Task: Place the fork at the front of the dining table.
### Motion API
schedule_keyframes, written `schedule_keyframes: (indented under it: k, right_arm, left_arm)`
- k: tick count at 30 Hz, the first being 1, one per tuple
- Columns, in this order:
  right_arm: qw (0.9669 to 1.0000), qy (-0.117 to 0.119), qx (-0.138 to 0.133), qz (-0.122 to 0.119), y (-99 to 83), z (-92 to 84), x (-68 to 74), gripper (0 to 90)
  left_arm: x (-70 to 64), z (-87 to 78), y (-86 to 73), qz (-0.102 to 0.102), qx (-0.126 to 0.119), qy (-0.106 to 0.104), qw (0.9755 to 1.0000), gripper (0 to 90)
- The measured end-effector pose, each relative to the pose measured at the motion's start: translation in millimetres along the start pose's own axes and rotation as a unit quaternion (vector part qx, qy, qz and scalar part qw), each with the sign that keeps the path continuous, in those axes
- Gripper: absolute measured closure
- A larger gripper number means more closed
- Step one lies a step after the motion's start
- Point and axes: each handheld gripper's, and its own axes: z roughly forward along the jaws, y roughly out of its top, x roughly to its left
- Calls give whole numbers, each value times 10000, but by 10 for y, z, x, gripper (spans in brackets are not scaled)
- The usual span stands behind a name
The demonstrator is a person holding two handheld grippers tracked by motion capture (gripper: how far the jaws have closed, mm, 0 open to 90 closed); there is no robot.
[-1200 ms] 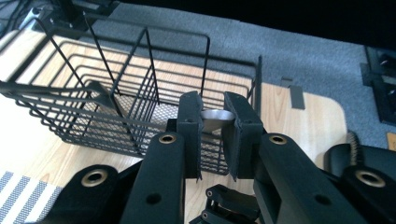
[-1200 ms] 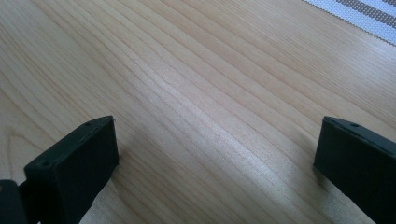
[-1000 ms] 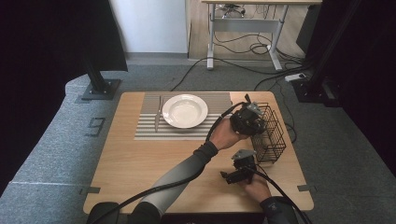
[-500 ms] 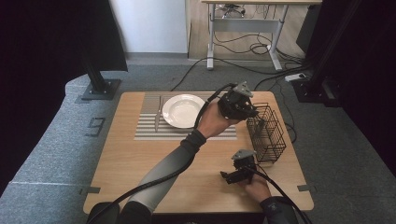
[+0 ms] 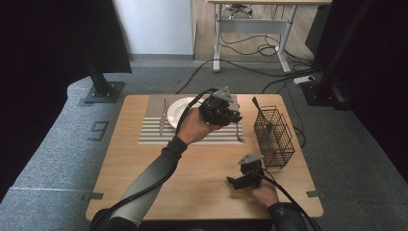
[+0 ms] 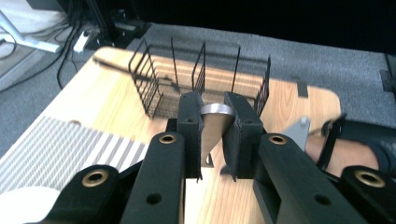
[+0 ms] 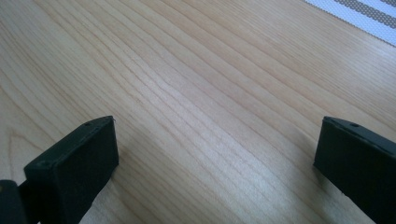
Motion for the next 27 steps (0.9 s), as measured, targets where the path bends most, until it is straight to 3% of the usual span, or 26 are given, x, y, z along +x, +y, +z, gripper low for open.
schedule_keyframes:
  k: [1, 3, 4, 10, 14, 15, 18, 19, 21, 25, 26, 27]
  right_arm:
    - [10000, 0, 0, 0, 0, 0, 0, 0]
    - [10000, 36, 2, -39, 15, 13, -1, 0]
    - [10000, 36, 2, -39, 15, 13, -1, 0]
    - [9999, 91, 15, -95, 22, 16, -9, 0]
    - [9995, 241, 79, -198, 60, 5, -17, 65]
    - [9989, 408, 38, -209, 100, 1, -22, 128]
    - [9981, 573, -29, -240, 158, 0, -20, 145]
    - [9969, 673, -57, -408, 230, -3, -4, 218]
    - [9961, 731, -71, -484, 260, -6, 2, 237]
    - [9922, 996, -265, -707, 460, -20, 37, 365]
    - [9885, 1247, -270, -805, 569, -20, 60, 414]
    - [9869, 1329, -286, -866, 623, -20, 82, 434]
  left_arm:
    - [0, 0, 0, 0, 0, 0, 10000, 775]
    - [29, -38, -181, -25, 67, -8, 10000, 775]
    - [29, -38, -181, -25, 67, -8, 10000, 775]
    - [70, -112, -570, -84, 74, -162, 9998, 775]
    - [66, -142, -718, -42, 120, -215, 9997, 775]
    - [59, -166, -794, 3, 135, -247, 9996, 775]
    - [46, -202, -884, 37, 101, -318, 9994, 775]
    - [34, -226, -944, 68, 99, -389, 9992, 775]
    - [27, -243, -981, 120, 115, -411, 9990, 775]
    - [-1, -268, -1072, 181, 176, -497, 9984, 775]
    - [-9, -270, -1096, 218, 192, -534, 9981, 775]
    - [-14, -270, -1114, 244, 198, -580, 9978, 775]
